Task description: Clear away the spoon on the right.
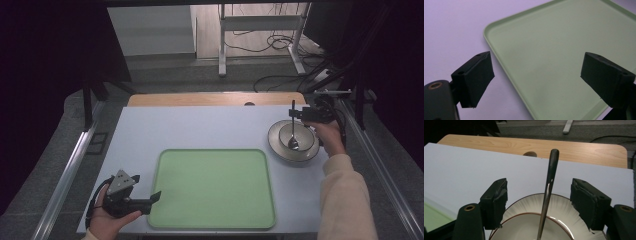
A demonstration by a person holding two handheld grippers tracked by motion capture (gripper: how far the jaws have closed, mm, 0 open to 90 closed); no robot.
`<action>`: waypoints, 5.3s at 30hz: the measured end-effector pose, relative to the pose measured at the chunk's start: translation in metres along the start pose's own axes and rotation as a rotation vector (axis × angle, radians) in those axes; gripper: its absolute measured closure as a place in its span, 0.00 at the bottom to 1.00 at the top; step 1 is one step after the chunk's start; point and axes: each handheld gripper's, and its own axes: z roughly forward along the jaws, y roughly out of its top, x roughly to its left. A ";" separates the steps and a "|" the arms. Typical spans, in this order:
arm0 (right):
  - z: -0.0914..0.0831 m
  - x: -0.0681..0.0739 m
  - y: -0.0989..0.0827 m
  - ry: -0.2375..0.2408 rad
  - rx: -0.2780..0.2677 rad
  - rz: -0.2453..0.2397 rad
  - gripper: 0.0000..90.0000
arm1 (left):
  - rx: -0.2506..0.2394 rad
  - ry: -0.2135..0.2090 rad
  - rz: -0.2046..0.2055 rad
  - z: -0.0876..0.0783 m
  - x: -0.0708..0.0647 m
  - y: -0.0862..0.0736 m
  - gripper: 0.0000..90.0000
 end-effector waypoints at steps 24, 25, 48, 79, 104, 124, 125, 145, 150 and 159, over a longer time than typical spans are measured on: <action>0.033 -0.015 -0.010 0.044 0.031 0.030 0.77 | -0.001 0.010 -0.002 0.000 0.004 -0.001 0.12; 0.034 -0.015 -0.010 0.048 0.036 0.032 0.82 | -0.001 0.010 -0.002 0.000 0.004 -0.001 0.12; -0.005 -0.015 0.000 0.129 -0.045 0.021 0.98 | -0.005 0.020 -0.009 -0.001 0.008 -0.002 0.12; -0.063 0.041 0.009 0.228 -0.184 0.035 0.98 | -0.006 0.021 -0.004 -0.002 0.006 -0.001 0.12; -0.085 0.077 -0.024 0.316 -0.217 0.036 0.98 | -0.009 0.025 -0.001 -0.003 0.003 -0.001 0.12; -0.100 0.105 -0.037 0.369 -0.199 0.009 0.98 | -0.022 0.029 -0.009 -0.005 0.003 -0.001 0.12; -0.100 0.108 -0.039 0.375 -0.193 0.008 0.98 | -0.021 0.029 -0.009 -0.005 0.003 -0.001 0.12; -0.095 0.137 -0.048 0.416 -0.157 -0.031 0.98 | -0.014 0.023 0.000 -0.004 0.003 -0.001 0.12; -0.095 0.144 -0.055 0.442 -0.151 -0.011 0.98 | -0.011 0.022 0.000 -0.003 0.002 -0.001 0.12; -0.095 0.157 -0.067 0.498 -0.135 0.020 0.98 | -0.014 0.018 0.007 -0.004 0.002 -0.001 0.12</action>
